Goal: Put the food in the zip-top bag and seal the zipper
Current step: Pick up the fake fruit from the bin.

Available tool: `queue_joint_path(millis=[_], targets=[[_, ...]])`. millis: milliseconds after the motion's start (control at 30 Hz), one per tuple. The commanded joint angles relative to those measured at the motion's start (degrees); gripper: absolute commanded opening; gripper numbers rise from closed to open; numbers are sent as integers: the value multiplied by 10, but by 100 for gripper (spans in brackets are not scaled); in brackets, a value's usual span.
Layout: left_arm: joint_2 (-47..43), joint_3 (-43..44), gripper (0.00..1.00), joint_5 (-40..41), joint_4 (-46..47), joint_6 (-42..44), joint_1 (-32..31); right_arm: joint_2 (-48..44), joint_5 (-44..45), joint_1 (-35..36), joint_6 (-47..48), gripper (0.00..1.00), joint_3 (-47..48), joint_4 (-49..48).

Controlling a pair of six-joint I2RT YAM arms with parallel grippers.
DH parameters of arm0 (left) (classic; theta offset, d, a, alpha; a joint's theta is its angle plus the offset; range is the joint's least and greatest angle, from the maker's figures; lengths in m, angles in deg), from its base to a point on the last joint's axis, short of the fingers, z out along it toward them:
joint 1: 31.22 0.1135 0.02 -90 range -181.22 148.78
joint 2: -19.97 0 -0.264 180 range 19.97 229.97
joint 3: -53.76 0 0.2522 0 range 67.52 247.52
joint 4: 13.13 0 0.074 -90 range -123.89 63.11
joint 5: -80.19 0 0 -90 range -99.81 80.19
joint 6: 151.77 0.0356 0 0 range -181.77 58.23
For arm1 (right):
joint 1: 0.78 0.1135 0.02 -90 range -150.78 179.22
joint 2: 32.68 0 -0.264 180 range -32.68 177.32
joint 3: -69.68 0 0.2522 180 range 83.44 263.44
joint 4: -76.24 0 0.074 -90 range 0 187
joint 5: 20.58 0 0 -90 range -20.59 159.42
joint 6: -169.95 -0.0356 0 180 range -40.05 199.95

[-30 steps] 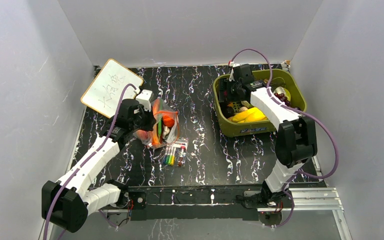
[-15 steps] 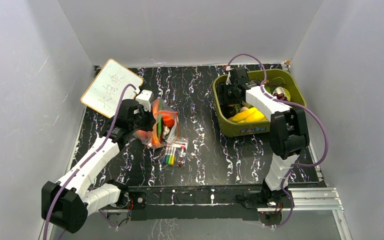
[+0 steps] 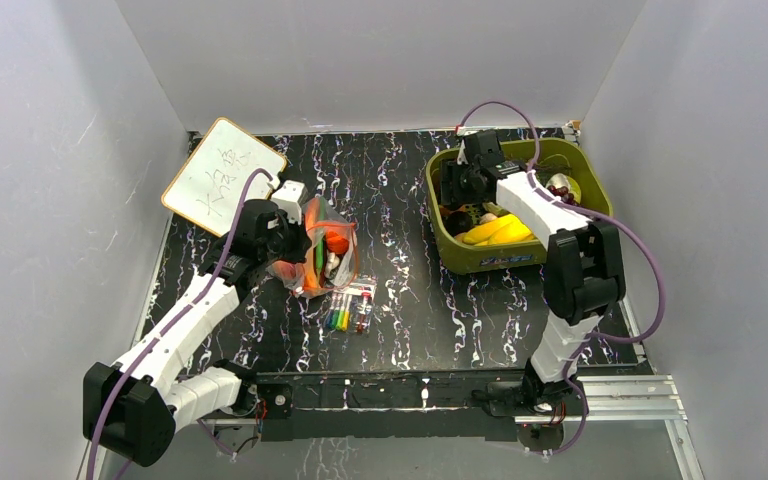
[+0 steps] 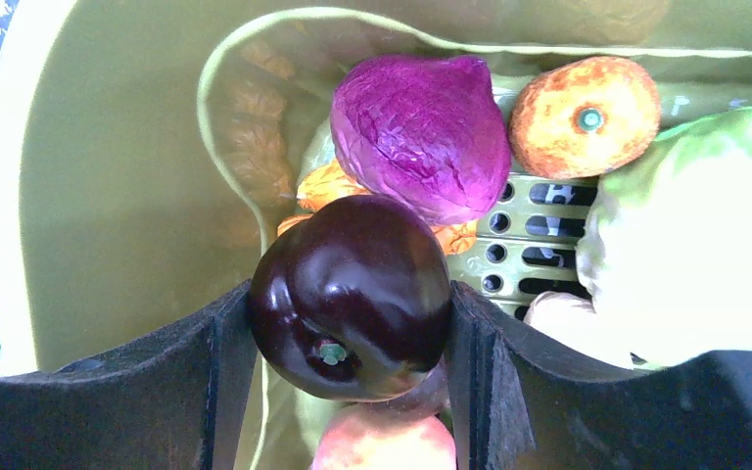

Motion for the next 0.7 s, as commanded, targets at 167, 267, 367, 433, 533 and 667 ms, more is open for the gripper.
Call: queue_joint_path(millis=[167, 267, 367, 433, 533, 667], targets=[[-15, 3, 0, 6, 7, -1, -1, -90, 33, 0, -11, 43, 6, 6], [-11, 6, 0, 4, 4, -8, -1, -116, 30, 0, -16, 42, 5, 11], [-9, 11, 0, 3, 2, -13, -1, -140, 20, 1, -17, 41, 2, 13], [-10, 17, 0, -1, 1, -17, -1, -156, 18, 3, -17, 41, 2, 18], [-12, 28, 0, -16, -2, -27, -1, -186, 3, 7, -15, 41, -7, 14], [-14, 38, 0, -24, -4, -50, -1, -230, -42, 15, -8, 41, -35, -28]])
